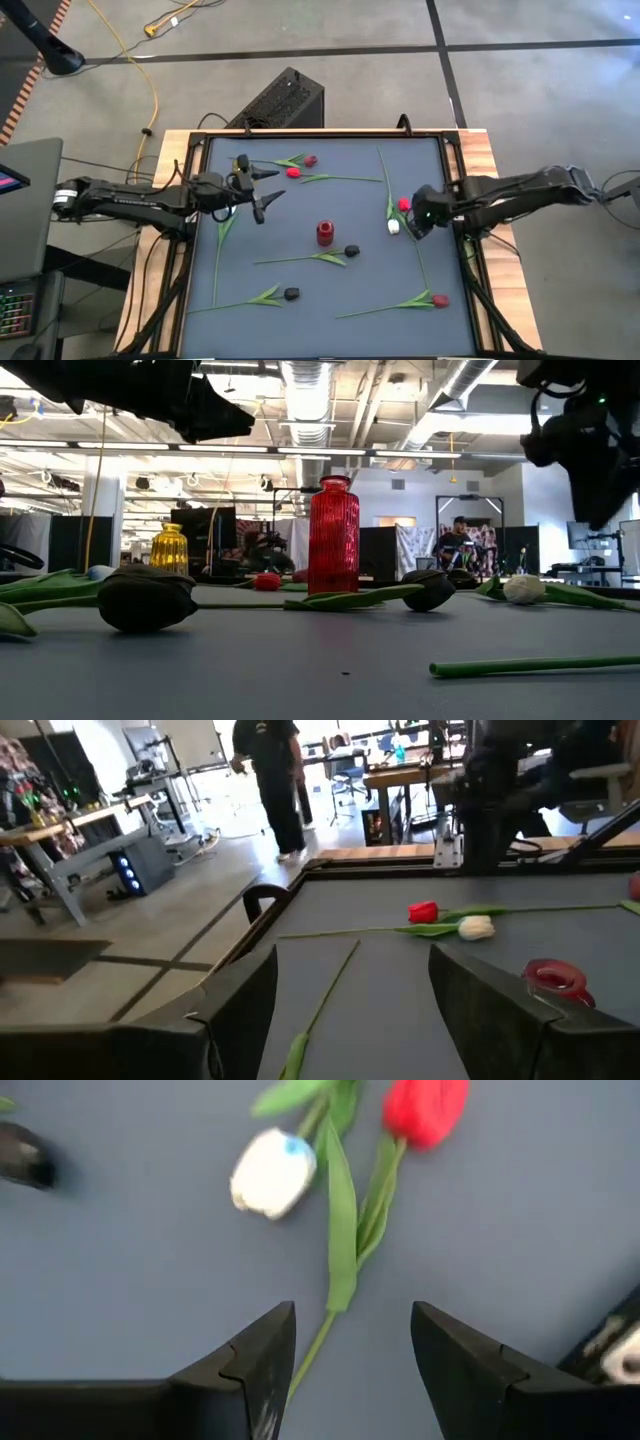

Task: Sort flowers into vase by color
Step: Put the bottom red tulip into the yellow vase

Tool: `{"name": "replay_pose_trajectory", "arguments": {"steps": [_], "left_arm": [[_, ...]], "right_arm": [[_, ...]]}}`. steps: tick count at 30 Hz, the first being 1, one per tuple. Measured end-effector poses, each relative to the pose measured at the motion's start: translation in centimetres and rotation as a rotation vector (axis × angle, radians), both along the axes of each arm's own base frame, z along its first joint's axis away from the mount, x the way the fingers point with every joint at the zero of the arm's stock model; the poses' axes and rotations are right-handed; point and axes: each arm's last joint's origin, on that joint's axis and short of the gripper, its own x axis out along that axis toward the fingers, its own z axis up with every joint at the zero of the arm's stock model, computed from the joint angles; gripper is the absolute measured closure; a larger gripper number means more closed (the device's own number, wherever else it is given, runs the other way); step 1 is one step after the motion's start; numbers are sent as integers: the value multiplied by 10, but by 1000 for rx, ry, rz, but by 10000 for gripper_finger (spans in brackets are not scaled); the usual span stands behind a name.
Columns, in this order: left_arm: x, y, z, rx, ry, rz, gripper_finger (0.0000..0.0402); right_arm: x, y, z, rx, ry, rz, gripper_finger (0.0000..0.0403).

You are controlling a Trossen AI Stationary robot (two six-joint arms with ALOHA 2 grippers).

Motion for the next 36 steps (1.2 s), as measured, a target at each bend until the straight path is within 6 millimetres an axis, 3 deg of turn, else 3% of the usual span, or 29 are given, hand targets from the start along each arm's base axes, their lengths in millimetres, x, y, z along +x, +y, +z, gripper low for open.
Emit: {"name": "replay_pose_trajectory", "arguments": {"steps": [7,27,36], "left_arm": [[0,0,8,20,-79,-6,150],[0,1,2,9,-20,-2,150],[-1,4,-1,1,18,17,150]], "right_arm": [[13,18,-17,-53,99,-71,178],[42,54,-65,-121,231,-76,178],[34,61,-89,-84,251,-53,180]]}}
